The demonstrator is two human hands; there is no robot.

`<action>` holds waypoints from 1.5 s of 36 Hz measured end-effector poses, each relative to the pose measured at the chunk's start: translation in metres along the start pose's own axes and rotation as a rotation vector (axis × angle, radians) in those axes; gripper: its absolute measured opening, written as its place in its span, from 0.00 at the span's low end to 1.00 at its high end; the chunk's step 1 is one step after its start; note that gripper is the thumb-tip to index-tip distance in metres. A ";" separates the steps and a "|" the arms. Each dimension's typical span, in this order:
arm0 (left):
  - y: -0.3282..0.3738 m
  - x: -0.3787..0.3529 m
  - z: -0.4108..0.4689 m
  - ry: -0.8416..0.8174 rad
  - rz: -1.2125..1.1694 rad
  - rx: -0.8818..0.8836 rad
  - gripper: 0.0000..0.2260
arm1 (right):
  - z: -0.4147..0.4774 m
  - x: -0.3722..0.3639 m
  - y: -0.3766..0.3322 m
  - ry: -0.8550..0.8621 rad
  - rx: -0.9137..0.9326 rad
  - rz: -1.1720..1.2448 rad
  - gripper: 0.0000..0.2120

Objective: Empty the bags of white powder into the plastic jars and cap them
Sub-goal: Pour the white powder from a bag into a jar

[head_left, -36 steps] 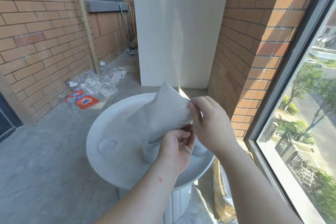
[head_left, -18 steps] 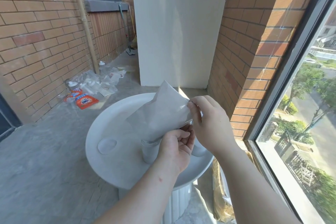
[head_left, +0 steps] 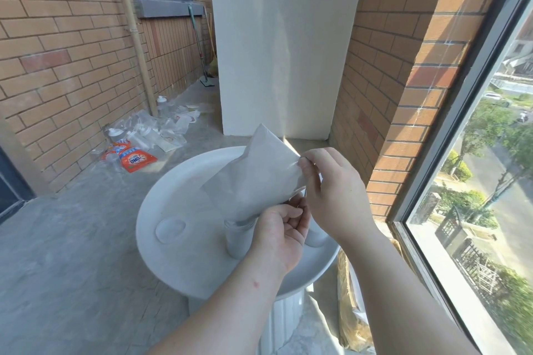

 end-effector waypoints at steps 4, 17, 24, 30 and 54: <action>0.000 0.000 0.000 0.006 0.003 0.002 0.16 | -0.001 0.000 0.000 -0.005 0.015 0.000 0.09; 0.003 0.000 0.001 0.007 -0.001 -0.005 0.16 | -0.001 -0.004 -0.001 -0.007 0.009 -0.007 0.08; 0.005 -0.001 0.000 -0.008 -0.008 -0.012 0.13 | -0.001 -0.006 -0.002 -0.022 0.002 -0.007 0.09; 0.004 -0.002 0.000 -0.021 -0.013 -0.019 0.13 | -0.004 -0.004 0.002 -0.064 -0.013 0.029 0.10; 0.002 -0.002 0.001 -0.031 0.019 -0.032 0.15 | -0.002 0.002 0.006 -0.031 0.024 0.054 0.13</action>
Point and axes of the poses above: each hand's wrist, its own z-axis towards the middle knuckle, its own x-axis out of the back of the hand, y = z × x, the point moved 4 cm from there along z, towards the middle knuckle, and after that the axes turned 1 degree about z, right-handed, at the moved point
